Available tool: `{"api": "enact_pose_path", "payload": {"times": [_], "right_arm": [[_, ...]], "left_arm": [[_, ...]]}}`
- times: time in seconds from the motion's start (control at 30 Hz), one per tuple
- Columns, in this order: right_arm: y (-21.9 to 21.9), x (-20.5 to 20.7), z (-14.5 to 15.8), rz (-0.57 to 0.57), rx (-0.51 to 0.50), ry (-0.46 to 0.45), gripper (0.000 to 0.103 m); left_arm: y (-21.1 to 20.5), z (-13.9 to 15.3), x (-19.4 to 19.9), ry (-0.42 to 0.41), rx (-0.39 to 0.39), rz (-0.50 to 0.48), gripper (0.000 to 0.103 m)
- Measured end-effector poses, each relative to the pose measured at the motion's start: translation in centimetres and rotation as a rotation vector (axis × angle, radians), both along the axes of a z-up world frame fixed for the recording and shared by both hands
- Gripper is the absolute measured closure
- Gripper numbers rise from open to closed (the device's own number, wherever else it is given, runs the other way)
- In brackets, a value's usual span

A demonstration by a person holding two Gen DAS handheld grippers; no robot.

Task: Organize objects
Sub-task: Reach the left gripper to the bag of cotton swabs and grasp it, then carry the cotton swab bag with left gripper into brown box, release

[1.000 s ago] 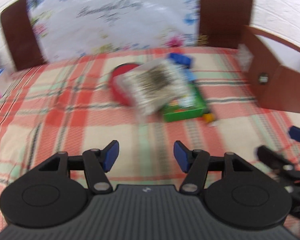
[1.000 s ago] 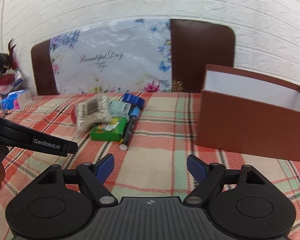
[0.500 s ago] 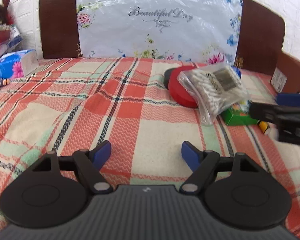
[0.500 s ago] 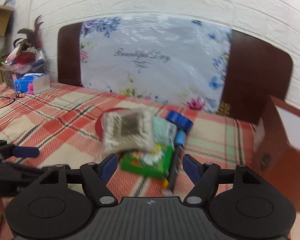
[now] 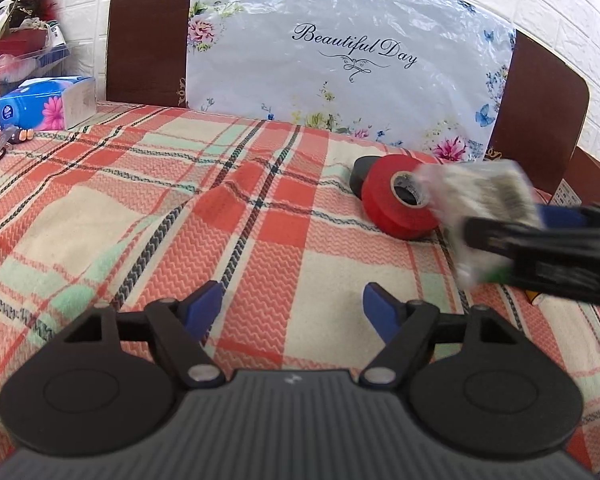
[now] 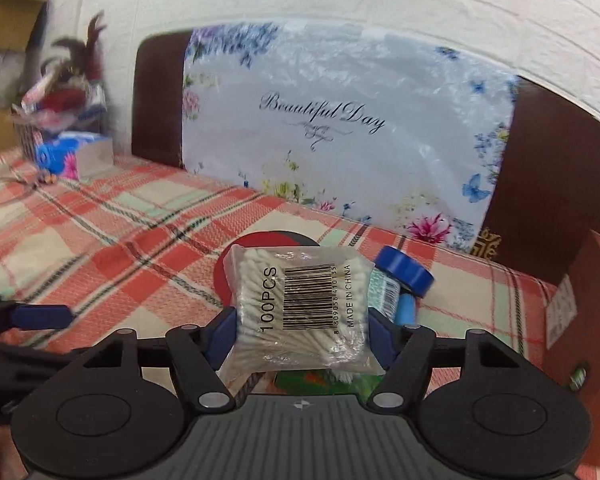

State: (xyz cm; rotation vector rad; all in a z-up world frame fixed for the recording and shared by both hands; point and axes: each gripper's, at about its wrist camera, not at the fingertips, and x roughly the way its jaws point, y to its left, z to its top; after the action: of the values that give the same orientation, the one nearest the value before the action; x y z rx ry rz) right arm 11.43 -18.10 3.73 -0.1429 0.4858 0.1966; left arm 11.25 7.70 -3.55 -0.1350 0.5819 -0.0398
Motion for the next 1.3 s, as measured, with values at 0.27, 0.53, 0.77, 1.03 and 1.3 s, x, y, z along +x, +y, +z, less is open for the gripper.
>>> {"api": "enact_pose_path", "payload": {"times": [0.27, 0.53, 0.77, 1.03, 1.3], "right_arm": [[-5.5, -8.7, -1.8, -0.115, 0.061, 0.141, 0.036], [-7.4, -12.1, -2.9, -0.163, 0.101, 0.132, 0.019], [-6.9, -11.3, -3.8, -0.085, 0.011, 0.108, 0.014], [-8.4, -10.5, -3.0, -0.150, 0.066, 0.044, 0.036], [-15.1, -9.5, 3.0, -0.346, 0.048, -0.226, 0.035]], "left_arm": [[-1.0, 0.1, -0.1, 0.017, 0.057, -0.015, 0.024], [-5.7, 3.3, -3.2, 0.167, -0.057, -0.228, 0.028], [-11.4, 2.5, -3.3, 0.391, -0.211, -0.364, 0.019], [-15.7, 4.5, -2.1, 0.374, -0.179, -0.451, 0.066], [-23.9, 12.0, -0.3, 0.138, -0.143, -0.633, 0.067]]}}
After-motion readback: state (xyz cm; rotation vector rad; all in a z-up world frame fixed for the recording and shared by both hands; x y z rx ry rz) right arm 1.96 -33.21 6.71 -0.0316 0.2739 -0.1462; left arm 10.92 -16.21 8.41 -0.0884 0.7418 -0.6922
